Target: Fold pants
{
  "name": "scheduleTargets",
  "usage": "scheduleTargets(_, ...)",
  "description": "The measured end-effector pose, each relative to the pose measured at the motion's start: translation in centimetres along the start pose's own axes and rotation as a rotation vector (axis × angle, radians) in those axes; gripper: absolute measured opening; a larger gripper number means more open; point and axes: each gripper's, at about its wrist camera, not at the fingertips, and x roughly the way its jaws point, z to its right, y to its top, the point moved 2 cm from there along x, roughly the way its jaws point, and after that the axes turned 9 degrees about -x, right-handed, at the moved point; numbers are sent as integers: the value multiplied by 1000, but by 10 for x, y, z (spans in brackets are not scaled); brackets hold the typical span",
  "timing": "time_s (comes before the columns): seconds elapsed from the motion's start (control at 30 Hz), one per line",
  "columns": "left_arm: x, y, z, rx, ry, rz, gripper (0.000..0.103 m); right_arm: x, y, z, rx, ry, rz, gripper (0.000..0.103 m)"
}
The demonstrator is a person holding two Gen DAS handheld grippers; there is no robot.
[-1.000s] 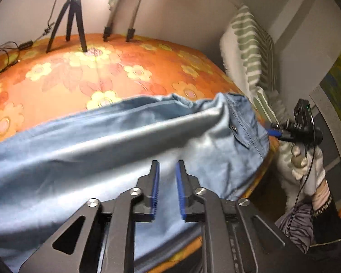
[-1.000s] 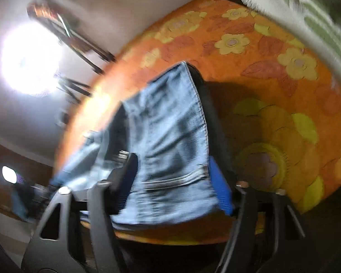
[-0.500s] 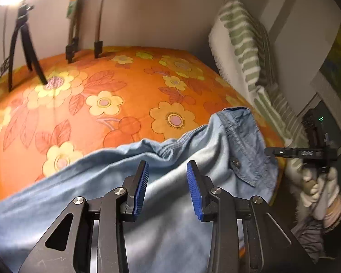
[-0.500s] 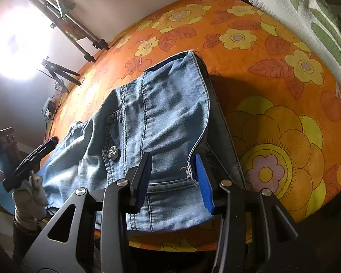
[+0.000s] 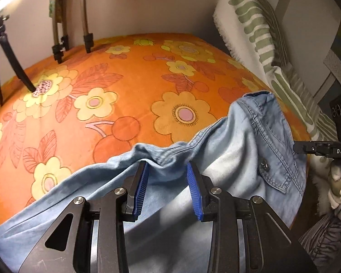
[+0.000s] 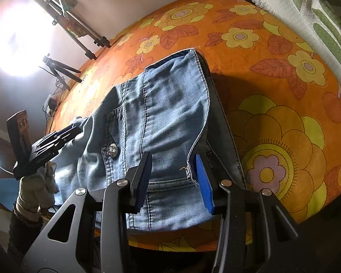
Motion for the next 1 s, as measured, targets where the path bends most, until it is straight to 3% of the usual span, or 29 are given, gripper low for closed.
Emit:
scheduleTargets(0.07,2,1,2,16,10,8,27,0,0,1,3,-3,-2,43)
scheduleTargets(0.13,5,3,-2,10,33,16,13,0,-1,2,4,-6,-1,43)
scheduleTargets(0.3,3,12,-16,-63,18,52,4,1,-2,1,-5,-16,1,42)
scheduleTargets(0.37,-1,16,-14,-36,56,95,4,1,-3,0,-6,-30,3,35)
scheduleTargets(0.43,-7,23,-18,-25,115,150,4,2,-3,3,0,-38,1,34)
scheduleTargets(0.47,-10,29,-24,-47,99,151,4,1,-3,4,7,-32,2,34)
scheduleTargets(0.5,-10,33,-28,-66,66,135,10,1,-3,5,11,-25,3,34)
scheduleTargets(0.6,-8,39,-35,-80,-30,75,44,-2,-3,7,10,-21,11,34)
scheduleTargets(0.7,4,36,-32,-44,-41,15,50,-4,-2,9,17,-9,16,39)
scheduleTargets(0.83,21,33,-33,-42,-17,-7,51,-7,-5,11,13,-5,14,41)
scheduleTargets(0.9,25,32,-35,-65,-41,3,51,-8,-7,12,7,-3,10,41)
scheduleTargets(0.97,27,29,-34,-64,-60,4,40,-9,-9,14,4,-3,3,41)
scheduleTargets(1.0,29,28,-33,-53,-60,3,28,-9,-11,16,7,-7,-1,41)
